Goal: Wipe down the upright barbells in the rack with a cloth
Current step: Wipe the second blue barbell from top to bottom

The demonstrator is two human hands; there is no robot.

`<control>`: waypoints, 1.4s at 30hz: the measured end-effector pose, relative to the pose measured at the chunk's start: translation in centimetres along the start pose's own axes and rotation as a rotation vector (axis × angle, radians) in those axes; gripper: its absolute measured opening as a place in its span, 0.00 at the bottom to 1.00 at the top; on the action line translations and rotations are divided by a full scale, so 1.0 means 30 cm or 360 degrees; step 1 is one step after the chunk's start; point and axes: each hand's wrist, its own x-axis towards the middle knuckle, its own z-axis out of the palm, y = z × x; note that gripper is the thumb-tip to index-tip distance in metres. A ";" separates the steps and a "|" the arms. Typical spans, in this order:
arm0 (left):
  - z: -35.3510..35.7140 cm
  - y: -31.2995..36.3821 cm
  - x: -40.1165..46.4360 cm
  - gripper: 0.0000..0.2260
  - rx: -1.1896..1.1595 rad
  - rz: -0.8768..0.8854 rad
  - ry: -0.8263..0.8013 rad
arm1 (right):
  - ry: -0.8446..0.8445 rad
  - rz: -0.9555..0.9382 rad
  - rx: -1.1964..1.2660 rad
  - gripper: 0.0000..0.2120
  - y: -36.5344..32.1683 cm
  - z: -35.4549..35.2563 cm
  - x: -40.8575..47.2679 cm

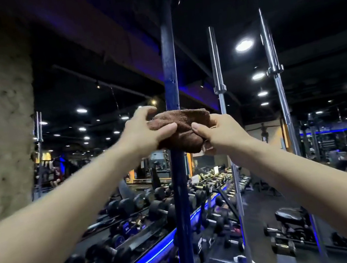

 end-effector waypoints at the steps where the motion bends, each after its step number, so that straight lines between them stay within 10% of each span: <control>1: -0.031 0.015 0.015 0.28 -0.0235 -0.0090 -0.0037 | -0.0035 -0.0015 -0.0012 0.07 0.005 -0.008 0.004; 5: -0.056 0.036 0.064 0.12 -0.0500 -0.0132 -0.0001 | -0.0063 -0.0145 -0.0114 0.09 0.026 -0.009 0.023; 10: 0.005 0.047 0.029 0.11 0.0942 0.0037 0.0739 | -0.0023 -0.0168 -0.0115 0.07 0.042 0.003 0.011; 16: 0.177 0.062 -0.019 0.26 0.0633 -0.0127 0.0296 | -0.0068 -0.0122 -0.0048 0.08 0.069 0.014 0.018; 21: 0.195 0.091 0.011 0.26 0.0719 -0.0111 0.0353 | -0.0732 0.0177 0.0032 0.04 0.009 -0.134 0.053; 27: 0.189 0.093 0.066 0.23 0.0828 0.0020 0.0389 | -0.0113 -0.0073 -0.0087 0.10 -0.091 -0.073 0.230; 42: 0.179 -0.019 -0.012 0.23 0.0933 0.0033 0.0182 | -0.0053 -0.0209 0.0003 0.19 -0.110 0.076 0.262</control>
